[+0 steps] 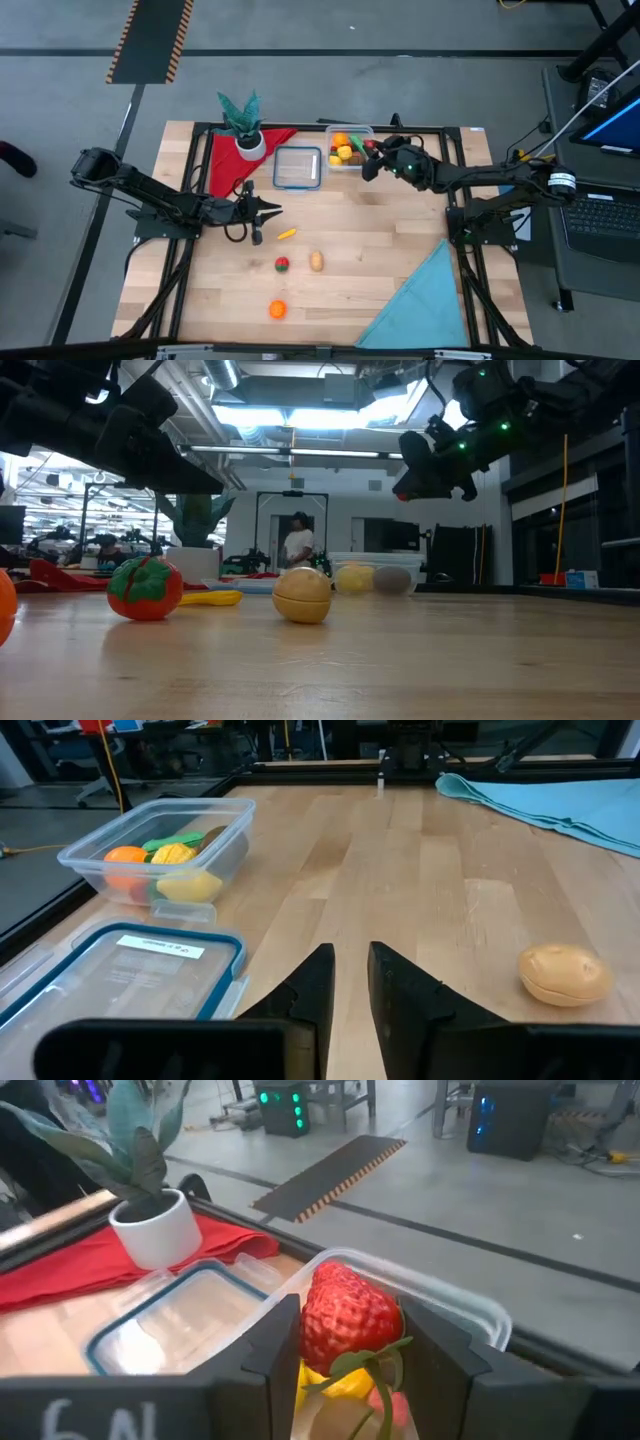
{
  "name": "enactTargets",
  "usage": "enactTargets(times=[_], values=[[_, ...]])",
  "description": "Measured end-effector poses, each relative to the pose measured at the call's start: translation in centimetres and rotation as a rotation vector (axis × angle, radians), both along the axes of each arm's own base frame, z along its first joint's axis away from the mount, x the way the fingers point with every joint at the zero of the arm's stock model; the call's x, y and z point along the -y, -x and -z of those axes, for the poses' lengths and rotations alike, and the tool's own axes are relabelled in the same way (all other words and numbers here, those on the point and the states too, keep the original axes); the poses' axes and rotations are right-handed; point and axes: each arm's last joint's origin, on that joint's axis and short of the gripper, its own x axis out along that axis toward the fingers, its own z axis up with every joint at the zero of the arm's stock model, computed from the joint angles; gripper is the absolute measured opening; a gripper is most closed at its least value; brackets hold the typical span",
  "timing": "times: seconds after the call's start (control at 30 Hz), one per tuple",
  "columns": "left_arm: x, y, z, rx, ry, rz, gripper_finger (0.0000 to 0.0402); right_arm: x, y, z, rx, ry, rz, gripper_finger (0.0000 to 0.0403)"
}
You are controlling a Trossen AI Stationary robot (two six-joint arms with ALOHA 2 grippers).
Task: Pick and placing Produce into tupperware
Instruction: Put the right strawberry into the transparent bin
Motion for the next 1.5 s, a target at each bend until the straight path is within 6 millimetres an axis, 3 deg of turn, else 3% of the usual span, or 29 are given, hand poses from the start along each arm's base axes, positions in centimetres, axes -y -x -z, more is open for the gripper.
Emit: enactTargets(times=[0.2,0.53,0.93,1.13,1.5], values=[[0.0,0.0,0.0,-0.001,0.000,0.000,0.0065,1.4,-1.5,-1.7,-0.126,0.026,-0.034,0.0139],[0.0,0.0,0.1,-0.015,-0.003,0.000,0.0074,6.0,-3.6,-2.8,-0.333,-0.093,-0.062,0.0139],[0.0,0.2,0.5,-0.056,-0.010,0.000,0.0082,8.2,-4.8,-4.4,-0.557,-0.279,-0.169,0.0139],[0.0,0.2,0.5,-0.056,-0.009,-0.001,0.0071,8.7,-5.6,-2.9,-0.599,-0.323,-0.179,0.0139],[0.0,0.2,0.5,-0.056,-0.009,-0.001,0.0050,9.8,-7.1,1.8,-0.708,-0.378,-0.198,0.0139]])
